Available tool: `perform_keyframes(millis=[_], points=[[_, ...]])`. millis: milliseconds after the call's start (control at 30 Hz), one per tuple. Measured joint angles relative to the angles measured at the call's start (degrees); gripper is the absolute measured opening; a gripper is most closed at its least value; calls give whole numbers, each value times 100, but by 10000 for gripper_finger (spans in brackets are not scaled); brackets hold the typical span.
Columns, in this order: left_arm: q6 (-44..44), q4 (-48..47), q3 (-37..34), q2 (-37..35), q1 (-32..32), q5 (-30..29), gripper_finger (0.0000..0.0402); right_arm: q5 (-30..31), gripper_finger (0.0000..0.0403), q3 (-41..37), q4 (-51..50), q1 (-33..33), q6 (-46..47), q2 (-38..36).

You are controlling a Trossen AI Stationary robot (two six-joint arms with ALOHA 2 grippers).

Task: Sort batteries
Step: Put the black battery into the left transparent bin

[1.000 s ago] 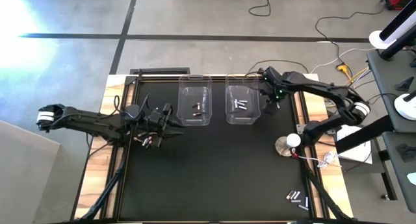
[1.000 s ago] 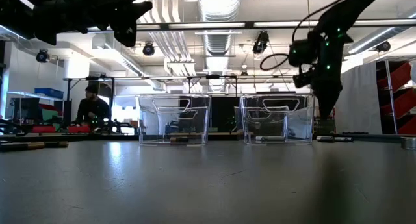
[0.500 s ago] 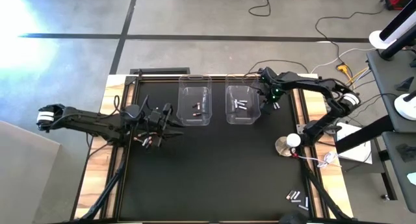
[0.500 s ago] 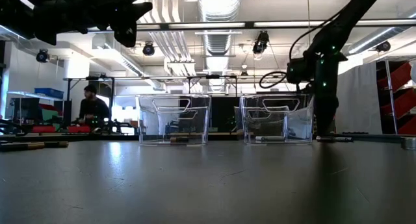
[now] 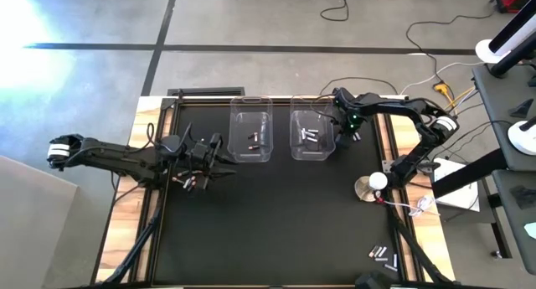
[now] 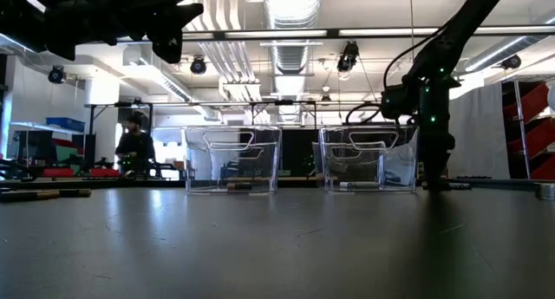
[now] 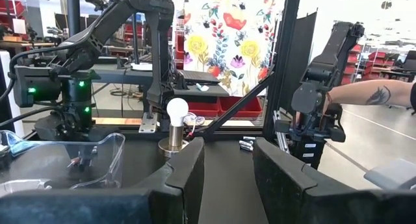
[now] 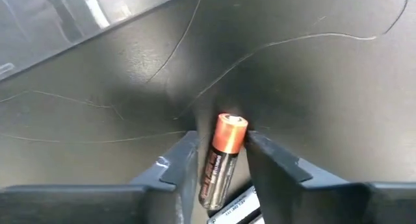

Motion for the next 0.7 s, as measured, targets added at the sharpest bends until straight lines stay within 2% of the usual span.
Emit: perform_keyframes(millis=[333, 533, 700], points=[[0, 3, 0, 0, 1, 0, 111, -5, 50, -9, 23, 2, 198, 11], [-2, 8, 0, 0, -41, 0, 111, -16, 48, -11, -26, 3, 357, -34], [-2, 34, 0, 0, -59, 0, 111, -121, 49, -60, -171, 12, 425, -441]])
